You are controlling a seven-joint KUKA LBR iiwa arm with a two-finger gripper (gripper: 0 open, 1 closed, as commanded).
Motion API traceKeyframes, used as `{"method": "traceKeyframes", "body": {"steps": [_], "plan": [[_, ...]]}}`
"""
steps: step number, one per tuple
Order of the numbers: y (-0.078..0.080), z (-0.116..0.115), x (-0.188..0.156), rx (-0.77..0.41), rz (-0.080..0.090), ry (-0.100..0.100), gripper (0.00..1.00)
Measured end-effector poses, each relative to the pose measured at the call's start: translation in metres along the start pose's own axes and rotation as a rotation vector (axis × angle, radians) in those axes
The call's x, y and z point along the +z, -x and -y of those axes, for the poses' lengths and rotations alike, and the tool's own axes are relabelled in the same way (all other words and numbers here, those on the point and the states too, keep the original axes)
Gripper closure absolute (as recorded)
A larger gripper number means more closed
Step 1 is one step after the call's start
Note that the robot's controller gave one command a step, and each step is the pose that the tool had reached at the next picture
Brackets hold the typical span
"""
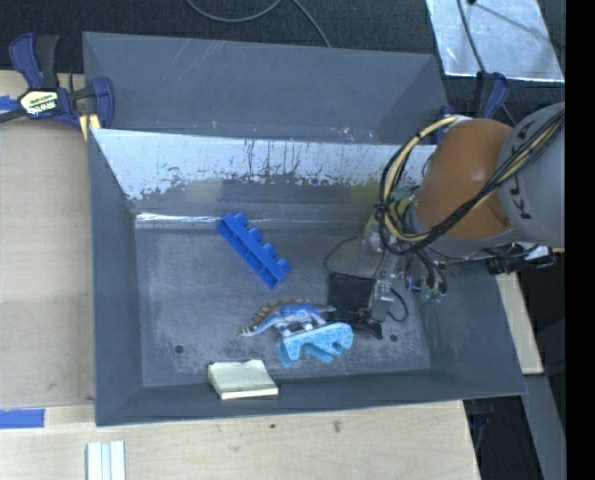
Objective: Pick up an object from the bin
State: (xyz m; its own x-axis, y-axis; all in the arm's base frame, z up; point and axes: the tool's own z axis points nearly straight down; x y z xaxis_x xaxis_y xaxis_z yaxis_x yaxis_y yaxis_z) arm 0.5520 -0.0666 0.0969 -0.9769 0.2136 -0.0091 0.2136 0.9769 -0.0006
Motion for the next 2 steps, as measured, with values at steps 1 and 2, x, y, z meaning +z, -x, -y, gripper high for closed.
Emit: {"method": "traceKeyframes", "body": {"steps": [1,2], "plan": [[0.0021,-0.0026,0.0040,-0.111,-0.001,-0.001,0.00],[0.0073,-0.0058,0.0017,-0.232,-0.006,0.001,0.00]]}}
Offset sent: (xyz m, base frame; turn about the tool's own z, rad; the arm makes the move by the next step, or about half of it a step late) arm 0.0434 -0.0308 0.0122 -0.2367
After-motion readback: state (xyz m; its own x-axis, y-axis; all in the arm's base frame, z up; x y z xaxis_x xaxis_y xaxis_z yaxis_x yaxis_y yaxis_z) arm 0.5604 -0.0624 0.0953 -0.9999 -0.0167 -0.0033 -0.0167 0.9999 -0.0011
